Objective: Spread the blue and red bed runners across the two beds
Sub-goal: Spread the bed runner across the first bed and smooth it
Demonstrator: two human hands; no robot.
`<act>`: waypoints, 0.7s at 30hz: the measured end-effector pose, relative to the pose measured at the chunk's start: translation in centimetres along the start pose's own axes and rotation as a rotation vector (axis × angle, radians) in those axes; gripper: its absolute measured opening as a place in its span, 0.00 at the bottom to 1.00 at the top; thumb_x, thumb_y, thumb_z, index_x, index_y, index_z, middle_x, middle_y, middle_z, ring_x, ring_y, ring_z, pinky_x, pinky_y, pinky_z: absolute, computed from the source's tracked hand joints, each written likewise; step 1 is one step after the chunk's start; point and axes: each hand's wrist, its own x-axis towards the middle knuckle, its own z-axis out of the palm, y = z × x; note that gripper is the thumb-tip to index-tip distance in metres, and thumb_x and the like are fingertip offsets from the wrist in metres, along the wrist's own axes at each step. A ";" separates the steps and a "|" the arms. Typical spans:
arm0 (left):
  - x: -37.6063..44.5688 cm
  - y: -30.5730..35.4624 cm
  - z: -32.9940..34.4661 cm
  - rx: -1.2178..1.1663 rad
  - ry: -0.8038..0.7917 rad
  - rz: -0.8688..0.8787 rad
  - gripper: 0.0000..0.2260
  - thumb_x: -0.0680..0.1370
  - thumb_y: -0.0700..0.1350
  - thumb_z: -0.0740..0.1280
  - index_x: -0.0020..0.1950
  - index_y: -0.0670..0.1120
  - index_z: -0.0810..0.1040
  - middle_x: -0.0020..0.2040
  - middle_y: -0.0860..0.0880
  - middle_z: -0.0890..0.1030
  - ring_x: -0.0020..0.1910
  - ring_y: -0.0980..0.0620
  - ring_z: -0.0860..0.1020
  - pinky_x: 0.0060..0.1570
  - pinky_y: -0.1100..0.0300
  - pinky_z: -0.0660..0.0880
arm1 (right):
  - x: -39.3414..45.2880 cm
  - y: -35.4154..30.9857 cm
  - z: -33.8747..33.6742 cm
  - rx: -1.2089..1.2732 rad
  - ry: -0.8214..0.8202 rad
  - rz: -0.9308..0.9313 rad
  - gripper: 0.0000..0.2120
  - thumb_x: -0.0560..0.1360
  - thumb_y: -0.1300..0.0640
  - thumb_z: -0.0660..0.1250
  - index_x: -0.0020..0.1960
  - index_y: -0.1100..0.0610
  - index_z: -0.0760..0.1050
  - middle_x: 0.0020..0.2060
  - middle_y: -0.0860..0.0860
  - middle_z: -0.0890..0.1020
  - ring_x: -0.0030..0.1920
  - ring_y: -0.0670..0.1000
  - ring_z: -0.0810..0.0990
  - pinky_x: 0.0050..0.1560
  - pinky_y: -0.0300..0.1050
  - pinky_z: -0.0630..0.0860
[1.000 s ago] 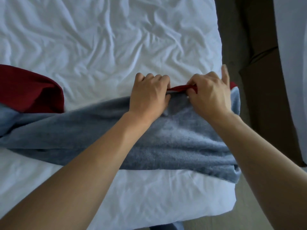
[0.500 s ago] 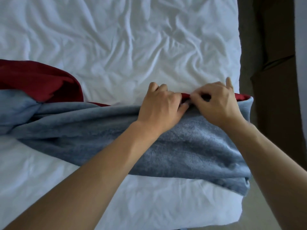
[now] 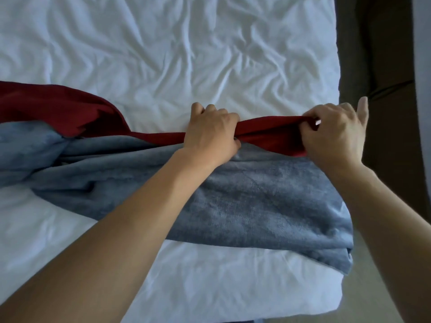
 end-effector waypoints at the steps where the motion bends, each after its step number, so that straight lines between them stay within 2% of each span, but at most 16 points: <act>1: 0.1 0.1 0.0 -0.003 0.020 0.011 0.08 0.75 0.53 0.68 0.42 0.50 0.74 0.34 0.53 0.73 0.40 0.49 0.70 0.49 0.54 0.60 | 0.1 -0.3 0.0 0.010 -0.036 -0.033 0.08 0.75 0.54 0.66 0.50 0.54 0.81 0.43 0.52 0.84 0.53 0.57 0.78 0.77 0.65 0.48; 4: -0.2 0.5 0.2 -0.030 0.080 0.020 0.07 0.75 0.50 0.69 0.46 0.49 0.74 0.34 0.53 0.74 0.40 0.49 0.71 0.49 0.54 0.59 | 0.7 -3.3 0.6 0.127 -0.136 -0.151 0.17 0.74 0.49 0.68 0.62 0.50 0.77 0.52 0.49 0.84 0.59 0.56 0.77 0.78 0.62 0.45; 5: -0.4 0.5 0.3 -0.034 0.087 0.024 0.07 0.75 0.50 0.68 0.48 0.49 0.74 0.34 0.53 0.75 0.41 0.48 0.72 0.49 0.53 0.60 | 1.0 -4.6 0.8 0.169 -0.141 -0.197 0.18 0.74 0.50 0.68 0.63 0.51 0.77 0.51 0.49 0.83 0.59 0.56 0.77 0.78 0.61 0.45; 7: -0.7 0.2 0.5 -0.037 0.086 0.026 0.08 0.76 0.50 0.67 0.51 0.48 0.75 0.34 0.52 0.75 0.41 0.47 0.74 0.51 0.52 0.61 | 1.5 -6.3 1.3 0.172 -0.104 -0.274 0.12 0.73 0.56 0.66 0.56 0.53 0.79 0.46 0.50 0.83 0.56 0.56 0.77 0.78 0.60 0.46; 9: -0.7 -0.7 0.5 -0.063 0.091 0.006 0.07 0.76 0.49 0.66 0.51 0.48 0.74 0.34 0.52 0.74 0.39 0.47 0.73 0.51 0.52 0.62 | 2.1 -5.9 1.4 0.107 -0.044 -0.244 0.07 0.73 0.59 0.65 0.49 0.54 0.80 0.44 0.51 0.83 0.52 0.56 0.78 0.78 0.59 0.48; 13: 0.3 -2.3 -0.1 -0.103 0.099 -0.046 0.06 0.77 0.49 0.66 0.50 0.49 0.74 0.37 0.53 0.78 0.42 0.48 0.74 0.53 0.53 0.63 | 2.1 -3.8 1.0 0.042 -0.060 -0.069 0.06 0.74 0.58 0.67 0.50 0.54 0.81 0.44 0.52 0.84 0.54 0.57 0.77 0.78 0.61 0.47; 16: 1.0 -2.3 -0.4 -0.106 0.129 -0.042 0.04 0.77 0.48 0.66 0.49 0.49 0.75 0.40 0.53 0.79 0.43 0.48 0.74 0.51 0.53 0.62 | 1.6 -6.0 1.5 0.115 -0.074 -0.195 0.08 0.73 0.55 0.69 0.52 0.54 0.81 0.44 0.51 0.84 0.53 0.57 0.78 0.78 0.61 0.47; 18: 1.2 -2.4 -0.4 -0.079 0.156 -0.032 0.03 0.76 0.46 0.65 0.49 0.49 0.75 0.40 0.53 0.79 0.43 0.48 0.74 0.49 0.54 0.60 | 1.8 -8.0 2.0 0.166 -0.053 -0.299 0.07 0.73 0.56 0.68 0.49 0.55 0.81 0.41 0.51 0.83 0.51 0.57 0.78 0.78 0.60 0.49; 21: 1.2 -3.9 -0.5 -0.035 0.158 -0.035 0.04 0.76 0.45 0.66 0.51 0.49 0.78 0.38 0.53 0.80 0.42 0.48 0.74 0.48 0.55 0.58 | 3.0 -8.0 1.9 0.139 -0.020 -0.263 0.07 0.73 0.58 0.66 0.47 0.57 0.83 0.41 0.54 0.84 0.49 0.59 0.78 0.78 0.61 0.52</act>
